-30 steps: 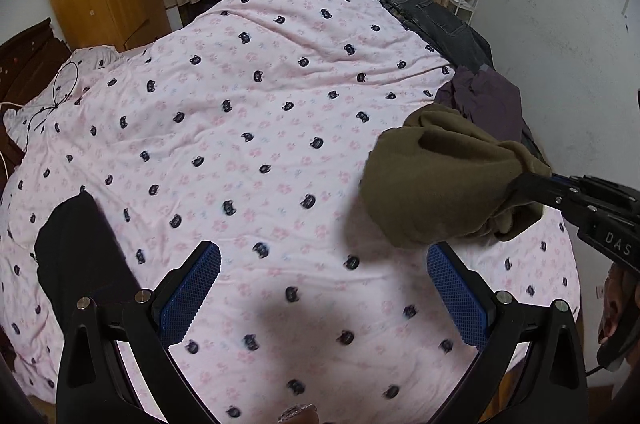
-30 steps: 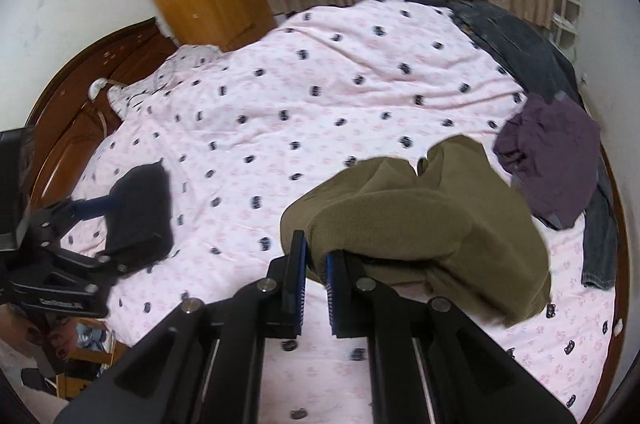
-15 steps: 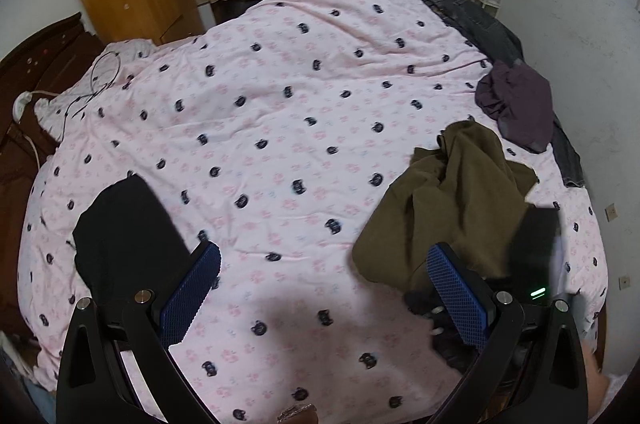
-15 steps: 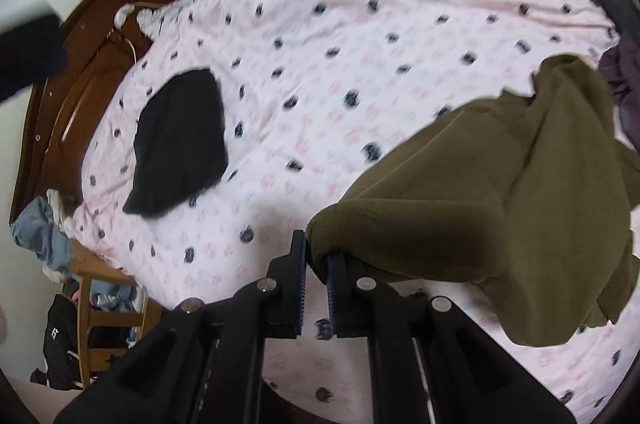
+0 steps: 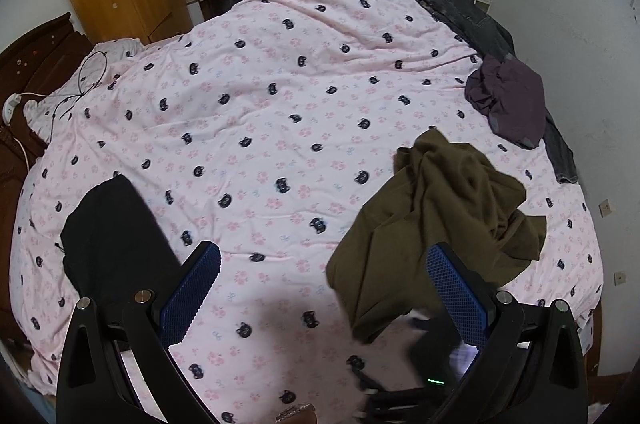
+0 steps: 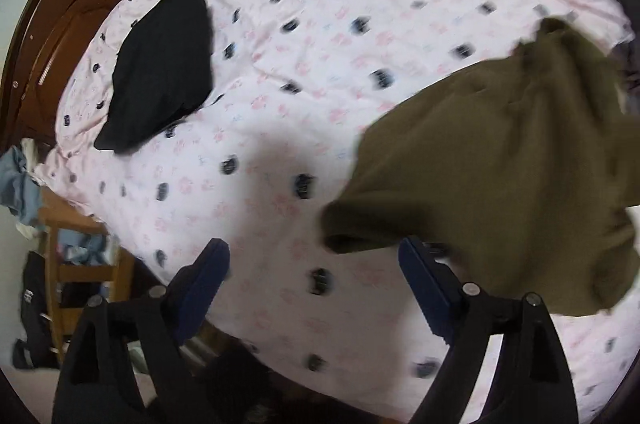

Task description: Fold clothes

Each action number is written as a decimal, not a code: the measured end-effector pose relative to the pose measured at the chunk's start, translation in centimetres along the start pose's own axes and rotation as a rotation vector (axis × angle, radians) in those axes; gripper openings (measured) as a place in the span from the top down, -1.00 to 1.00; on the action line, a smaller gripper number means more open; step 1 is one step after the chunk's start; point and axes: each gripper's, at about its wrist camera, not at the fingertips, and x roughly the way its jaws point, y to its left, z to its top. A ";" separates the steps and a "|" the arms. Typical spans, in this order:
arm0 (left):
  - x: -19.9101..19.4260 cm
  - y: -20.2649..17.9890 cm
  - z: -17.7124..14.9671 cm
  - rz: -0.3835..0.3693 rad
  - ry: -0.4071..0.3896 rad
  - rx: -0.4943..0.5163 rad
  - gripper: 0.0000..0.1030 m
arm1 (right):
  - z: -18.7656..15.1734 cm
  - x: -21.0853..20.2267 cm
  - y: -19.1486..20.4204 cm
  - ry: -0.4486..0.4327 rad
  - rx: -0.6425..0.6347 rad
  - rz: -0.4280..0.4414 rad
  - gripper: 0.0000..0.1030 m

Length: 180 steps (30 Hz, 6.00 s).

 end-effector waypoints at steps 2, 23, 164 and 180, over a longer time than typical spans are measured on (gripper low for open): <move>0.1 -0.5 0.3 -0.008 -0.002 -0.006 -0.99 | -0.2 -2.7 -2.1 -0.054 -0.018 -0.085 -0.72; 5.2 -6.2 0.3 -0.029 0.056 0.007 -0.99 | 4.7 -1.7 -31.6 -0.004 0.142 -0.096 -0.15; 0.3 -7.9 3.5 0.005 0.019 0.069 -0.99 | -2.3 -29.7 -38.6 -0.638 0.779 0.427 0.78; -1.0 -7.4 5.3 -0.017 -0.023 0.056 -0.99 | 13.4 -32.3 -31.6 -0.283 0.174 -0.188 0.77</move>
